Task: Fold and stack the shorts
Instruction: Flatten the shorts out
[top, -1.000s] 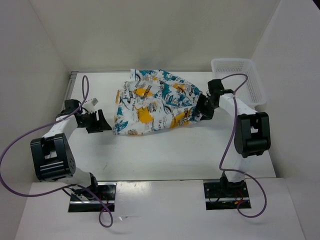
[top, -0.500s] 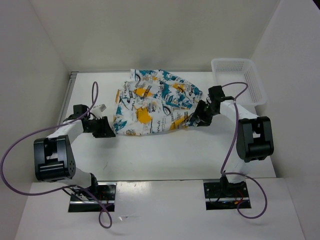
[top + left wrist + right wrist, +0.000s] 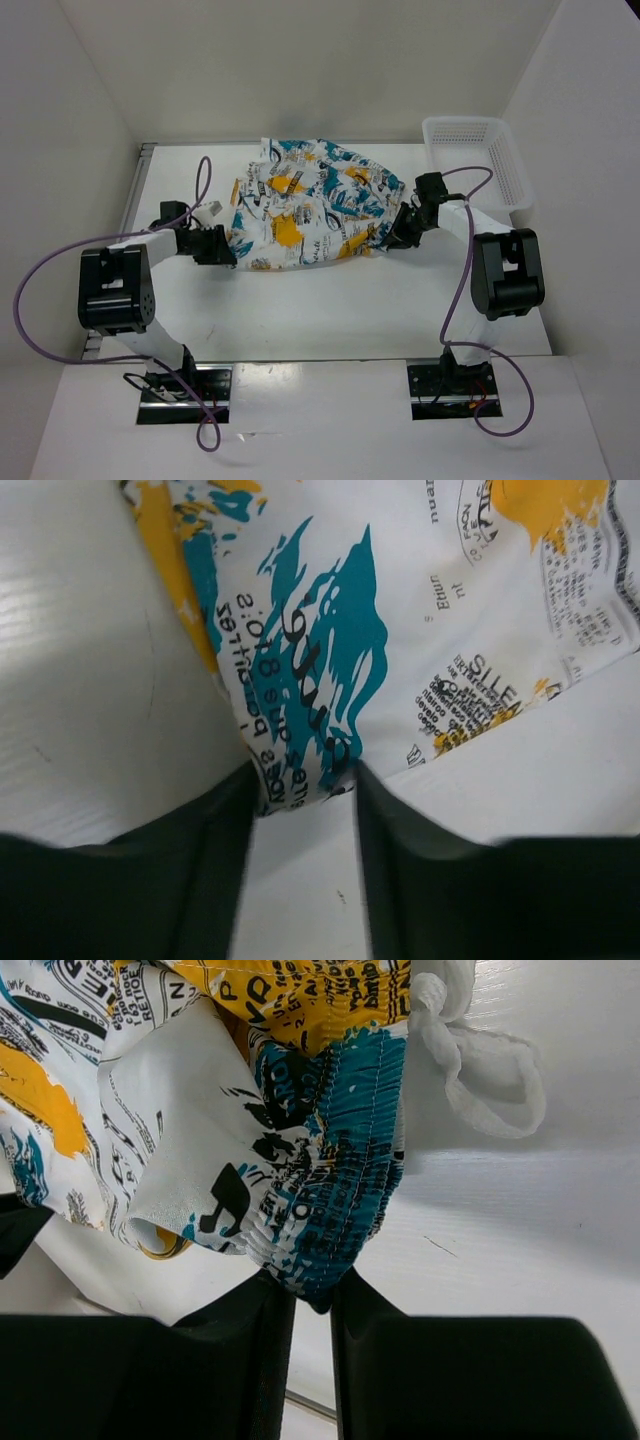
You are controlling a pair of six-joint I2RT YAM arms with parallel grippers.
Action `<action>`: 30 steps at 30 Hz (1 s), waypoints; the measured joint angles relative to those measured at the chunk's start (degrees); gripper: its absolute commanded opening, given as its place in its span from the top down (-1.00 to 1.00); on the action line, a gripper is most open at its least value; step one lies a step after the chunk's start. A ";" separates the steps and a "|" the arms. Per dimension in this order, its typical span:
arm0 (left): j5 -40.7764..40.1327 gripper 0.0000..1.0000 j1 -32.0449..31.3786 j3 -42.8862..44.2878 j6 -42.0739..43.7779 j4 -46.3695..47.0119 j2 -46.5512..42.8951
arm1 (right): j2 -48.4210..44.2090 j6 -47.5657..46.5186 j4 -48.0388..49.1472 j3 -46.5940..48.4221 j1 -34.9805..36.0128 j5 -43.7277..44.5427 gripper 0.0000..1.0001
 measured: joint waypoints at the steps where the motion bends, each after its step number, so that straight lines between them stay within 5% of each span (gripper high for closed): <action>1: -0.26 0.23 -0.50 0.20 -0.02 0.55 0.39 | 0.04 -0.07 0.02 0.00 0.00 -0.04 0.55; 5: -1.62 1.00 -1.97 1.09 -0.11 0.66 1.40 | 0.11 -0.15 0.17 0.00 0.00 -0.20 0.55; 11: -3.26 1.00 -2.19 6.58 0.09 -3.02 0.44 | 0.20 -1.27 0.00 0.24 0.00 -0.02 0.73; 21: -1.66 1.00 1.49 12.26 0.09 -9.49 -11.06 | -3.21 -4.94 -4.90 -0.72 0.07 1.77 0.75; 30: -0.81 1.00 1.49 22.80 0.04 -9.62 2.19 | -6.51 -6.99 -10.88 -2.69 0.07 1.44 0.75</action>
